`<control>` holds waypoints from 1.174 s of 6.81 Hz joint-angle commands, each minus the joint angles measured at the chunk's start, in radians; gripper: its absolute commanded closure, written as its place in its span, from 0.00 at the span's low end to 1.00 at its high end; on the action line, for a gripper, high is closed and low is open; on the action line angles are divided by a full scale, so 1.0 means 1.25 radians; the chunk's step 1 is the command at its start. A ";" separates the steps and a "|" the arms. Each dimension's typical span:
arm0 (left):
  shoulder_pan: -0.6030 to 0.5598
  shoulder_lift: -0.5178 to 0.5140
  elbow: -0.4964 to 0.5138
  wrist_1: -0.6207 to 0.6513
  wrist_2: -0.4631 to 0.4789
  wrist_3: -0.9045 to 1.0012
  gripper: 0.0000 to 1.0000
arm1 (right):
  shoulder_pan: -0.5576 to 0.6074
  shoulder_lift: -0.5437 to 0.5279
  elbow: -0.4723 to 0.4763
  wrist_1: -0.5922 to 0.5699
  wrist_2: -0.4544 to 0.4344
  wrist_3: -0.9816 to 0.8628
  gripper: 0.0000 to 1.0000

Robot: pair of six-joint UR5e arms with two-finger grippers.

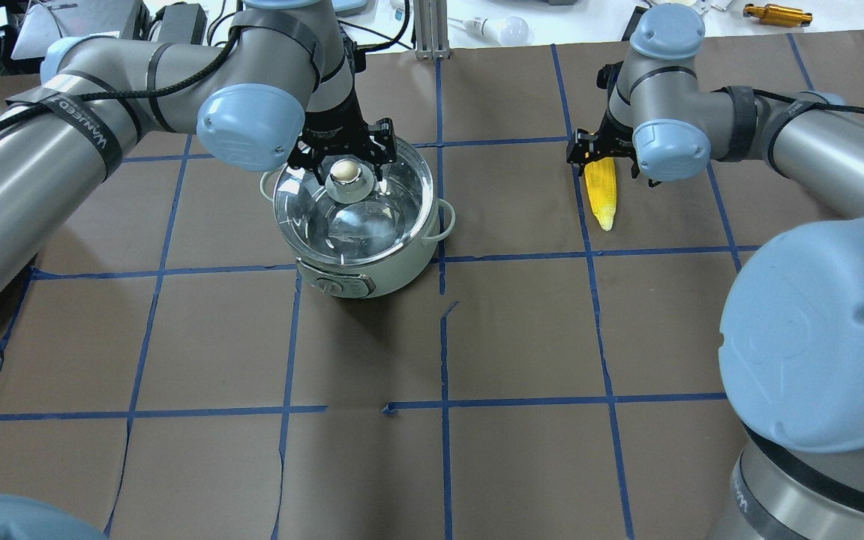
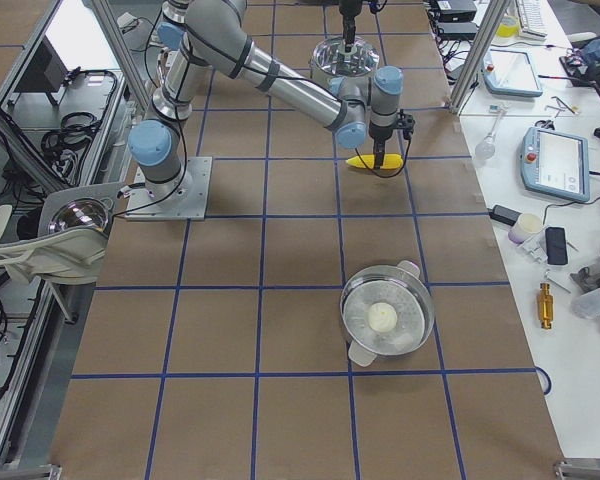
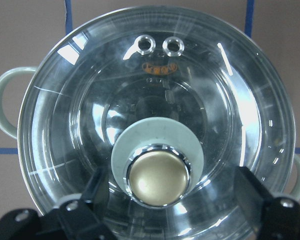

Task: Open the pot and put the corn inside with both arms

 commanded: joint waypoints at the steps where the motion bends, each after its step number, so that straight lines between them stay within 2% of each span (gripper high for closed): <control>1: 0.000 -0.001 -0.002 0.000 0.000 0.008 0.50 | -0.001 0.016 -0.002 -0.003 -0.001 0.003 0.51; 2: 0.000 -0.001 -0.001 0.000 0.000 0.008 0.61 | -0.005 0.012 0.000 -0.001 0.000 0.003 1.00; 5: 0.005 0.008 0.010 0.015 -0.001 0.009 0.76 | -0.006 0.000 -0.008 0.001 -0.001 0.009 1.00; 6: 0.009 0.026 0.015 0.009 0.001 0.011 0.77 | -0.006 -0.034 -0.007 0.002 -0.001 0.022 1.00; 8: 0.071 0.076 0.060 -0.082 0.000 0.053 0.77 | 0.001 -0.100 -0.006 0.058 -0.002 0.022 1.00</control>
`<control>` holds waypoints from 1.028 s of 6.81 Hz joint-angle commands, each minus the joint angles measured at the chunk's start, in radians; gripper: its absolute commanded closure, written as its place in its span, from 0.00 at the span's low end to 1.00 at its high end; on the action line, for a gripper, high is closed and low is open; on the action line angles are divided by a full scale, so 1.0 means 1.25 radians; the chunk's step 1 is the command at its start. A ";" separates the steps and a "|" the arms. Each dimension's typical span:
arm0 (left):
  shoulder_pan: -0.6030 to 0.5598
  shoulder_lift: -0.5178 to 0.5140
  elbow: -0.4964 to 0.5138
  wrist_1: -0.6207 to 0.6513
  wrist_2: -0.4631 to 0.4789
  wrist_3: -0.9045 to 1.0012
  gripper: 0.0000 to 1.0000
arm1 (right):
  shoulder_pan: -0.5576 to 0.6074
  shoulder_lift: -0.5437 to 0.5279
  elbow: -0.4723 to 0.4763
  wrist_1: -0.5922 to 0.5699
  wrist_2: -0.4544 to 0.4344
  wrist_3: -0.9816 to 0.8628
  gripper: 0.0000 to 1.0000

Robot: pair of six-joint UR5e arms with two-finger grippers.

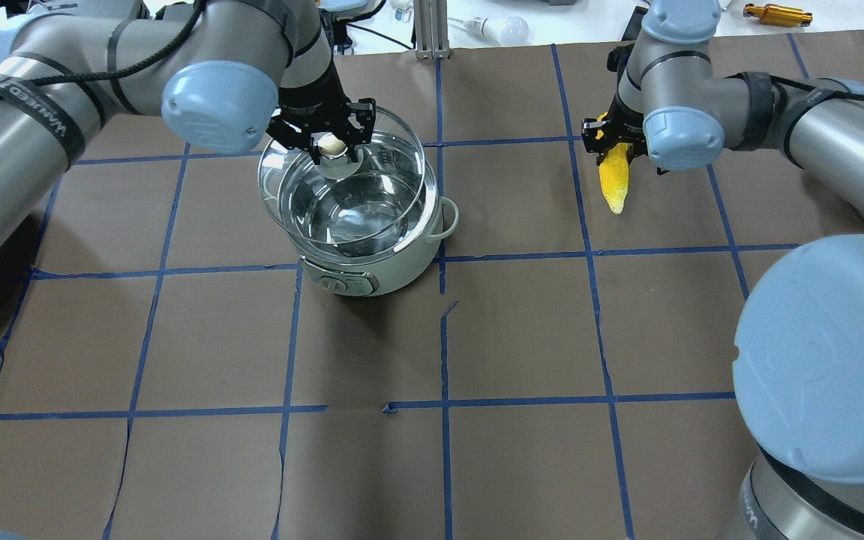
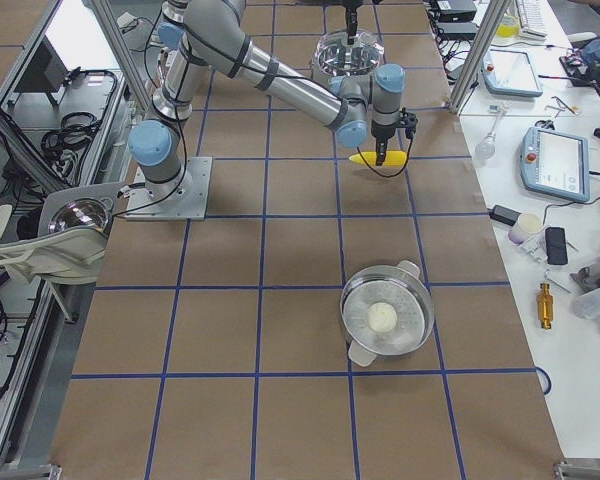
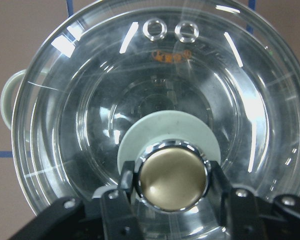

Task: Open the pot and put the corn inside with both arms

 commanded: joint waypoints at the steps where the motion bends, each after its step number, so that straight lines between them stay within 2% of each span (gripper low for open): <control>1: 0.088 0.042 0.031 -0.074 0.003 0.100 0.77 | 0.014 -0.069 -0.001 0.063 0.000 0.001 1.00; 2: 0.162 0.049 0.020 -0.080 0.004 0.127 0.77 | 0.058 -0.096 -0.024 0.091 -0.011 0.014 1.00; 3: 0.232 0.052 0.015 -0.086 0.005 0.168 0.77 | 0.130 -0.099 -0.097 0.191 -0.011 0.106 1.00; 5: 0.343 0.046 -0.048 -0.069 0.009 0.319 0.79 | 0.260 -0.085 -0.259 0.365 -0.013 0.207 1.00; 7: 0.450 0.021 -0.144 0.044 0.010 0.472 0.81 | 0.394 0.014 -0.335 0.340 -0.026 0.307 1.00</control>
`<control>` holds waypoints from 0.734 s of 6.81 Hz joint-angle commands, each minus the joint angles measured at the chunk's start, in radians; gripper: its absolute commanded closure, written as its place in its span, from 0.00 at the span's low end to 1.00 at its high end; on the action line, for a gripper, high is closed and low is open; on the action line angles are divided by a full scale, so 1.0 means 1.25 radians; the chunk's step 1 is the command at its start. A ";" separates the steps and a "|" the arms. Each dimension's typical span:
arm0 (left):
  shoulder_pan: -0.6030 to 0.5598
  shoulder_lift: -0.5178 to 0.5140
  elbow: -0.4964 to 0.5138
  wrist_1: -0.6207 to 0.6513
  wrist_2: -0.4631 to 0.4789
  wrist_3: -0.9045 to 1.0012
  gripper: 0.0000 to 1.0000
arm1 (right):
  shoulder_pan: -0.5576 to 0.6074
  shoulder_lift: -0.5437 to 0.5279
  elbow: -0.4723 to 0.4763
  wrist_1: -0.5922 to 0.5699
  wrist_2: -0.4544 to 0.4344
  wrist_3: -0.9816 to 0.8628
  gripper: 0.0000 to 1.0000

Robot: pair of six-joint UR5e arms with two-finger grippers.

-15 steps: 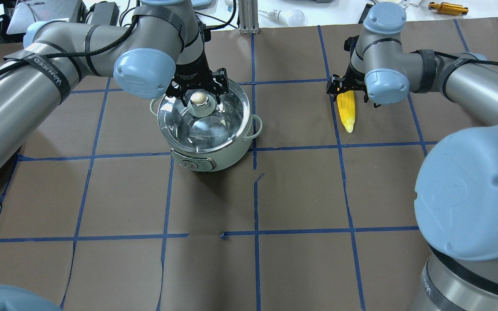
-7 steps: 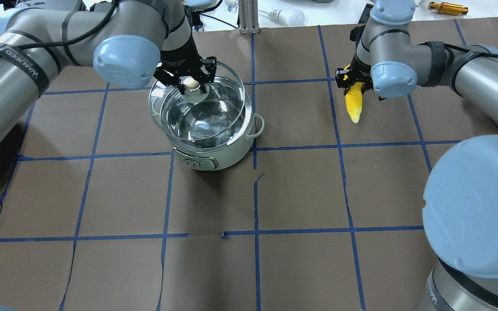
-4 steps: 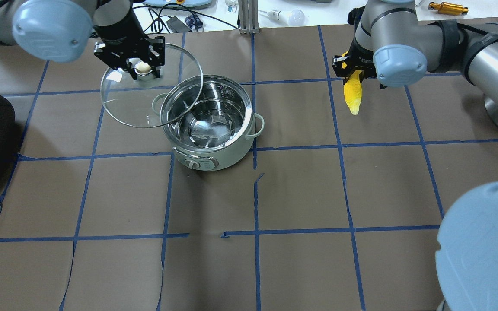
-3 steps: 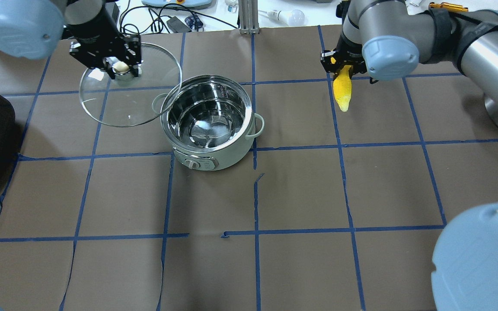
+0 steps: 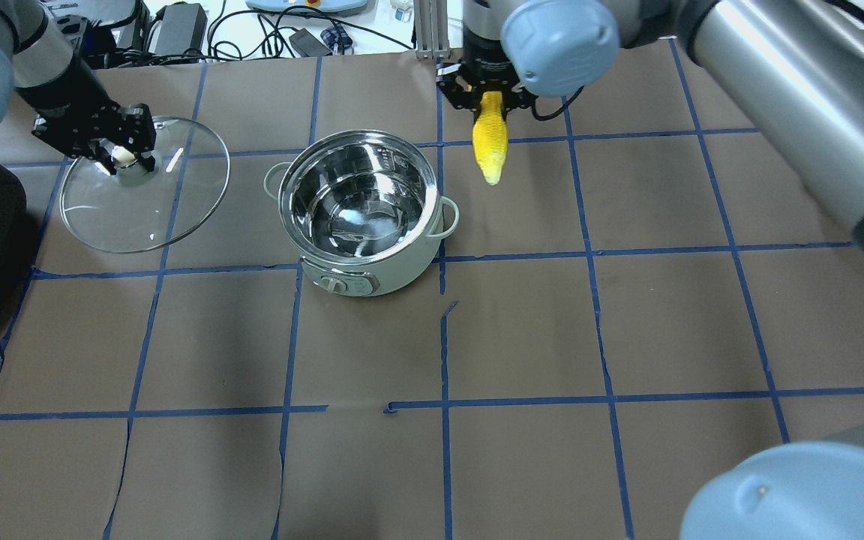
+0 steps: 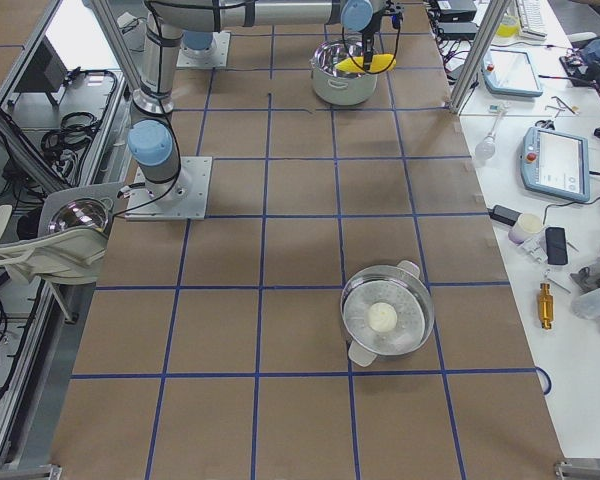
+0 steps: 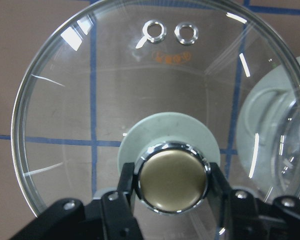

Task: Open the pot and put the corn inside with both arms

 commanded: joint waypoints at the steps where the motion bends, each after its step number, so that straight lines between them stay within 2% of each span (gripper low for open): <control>1: 0.098 -0.015 -0.110 0.130 -0.001 0.136 0.81 | 0.111 0.115 -0.102 -0.009 -0.002 0.088 1.00; 3: 0.098 -0.027 -0.157 0.192 -0.003 0.137 0.81 | 0.140 0.152 -0.111 -0.043 0.008 0.096 1.00; 4: 0.098 -0.040 -0.159 0.210 -0.001 0.141 0.82 | 0.148 0.157 -0.107 -0.043 0.008 0.091 0.85; 5: 0.098 -0.050 -0.166 0.228 -0.003 0.137 0.82 | 0.147 0.155 -0.096 -0.044 0.008 0.082 0.31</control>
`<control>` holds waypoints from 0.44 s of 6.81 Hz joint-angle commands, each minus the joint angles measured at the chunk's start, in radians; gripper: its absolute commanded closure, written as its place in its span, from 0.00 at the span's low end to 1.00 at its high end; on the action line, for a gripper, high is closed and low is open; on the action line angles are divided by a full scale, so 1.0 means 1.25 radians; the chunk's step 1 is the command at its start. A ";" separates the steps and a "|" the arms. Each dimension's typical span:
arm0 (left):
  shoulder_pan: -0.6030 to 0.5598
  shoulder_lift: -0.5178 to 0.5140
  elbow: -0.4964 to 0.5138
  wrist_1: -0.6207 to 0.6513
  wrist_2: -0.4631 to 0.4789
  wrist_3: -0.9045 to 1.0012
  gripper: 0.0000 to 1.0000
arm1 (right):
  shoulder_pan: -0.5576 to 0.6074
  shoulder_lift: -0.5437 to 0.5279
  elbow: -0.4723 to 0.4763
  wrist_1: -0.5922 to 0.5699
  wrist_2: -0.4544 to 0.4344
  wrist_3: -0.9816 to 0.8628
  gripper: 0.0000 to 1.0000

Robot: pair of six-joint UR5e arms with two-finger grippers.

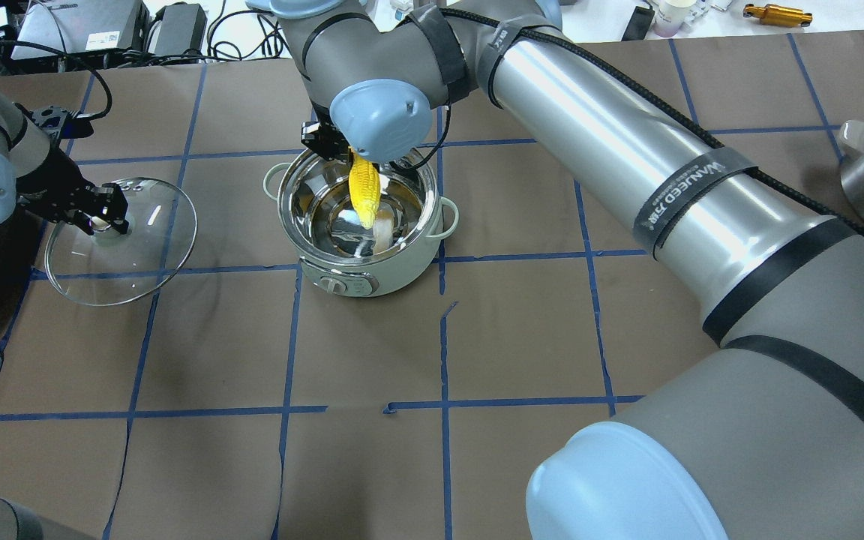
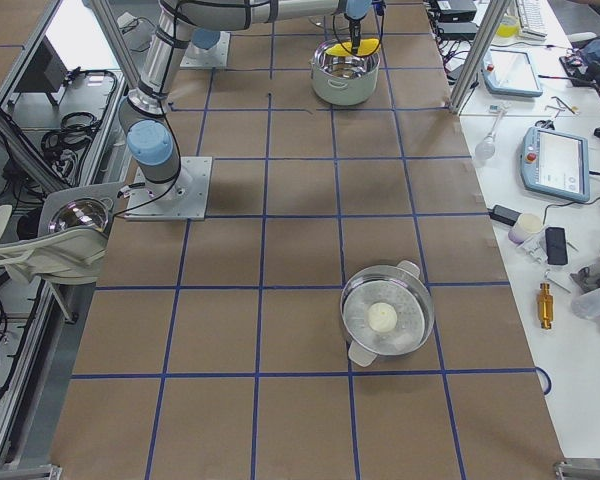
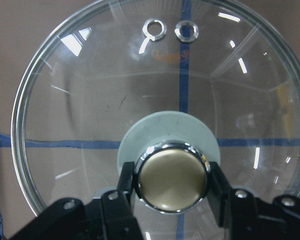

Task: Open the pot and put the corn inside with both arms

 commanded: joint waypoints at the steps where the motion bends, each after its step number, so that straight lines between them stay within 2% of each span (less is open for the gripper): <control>1: -0.002 -0.022 -0.017 0.028 -0.010 -0.002 0.82 | 0.004 -0.001 0.015 -0.007 -0.001 -0.002 0.05; 2: -0.017 -0.023 -0.021 0.028 -0.010 0.004 0.82 | 0.002 -0.003 0.016 -0.007 -0.001 -0.007 0.00; 3: -0.026 -0.025 -0.025 0.027 -0.009 0.004 0.82 | -0.010 -0.018 0.018 -0.007 -0.001 -0.019 0.00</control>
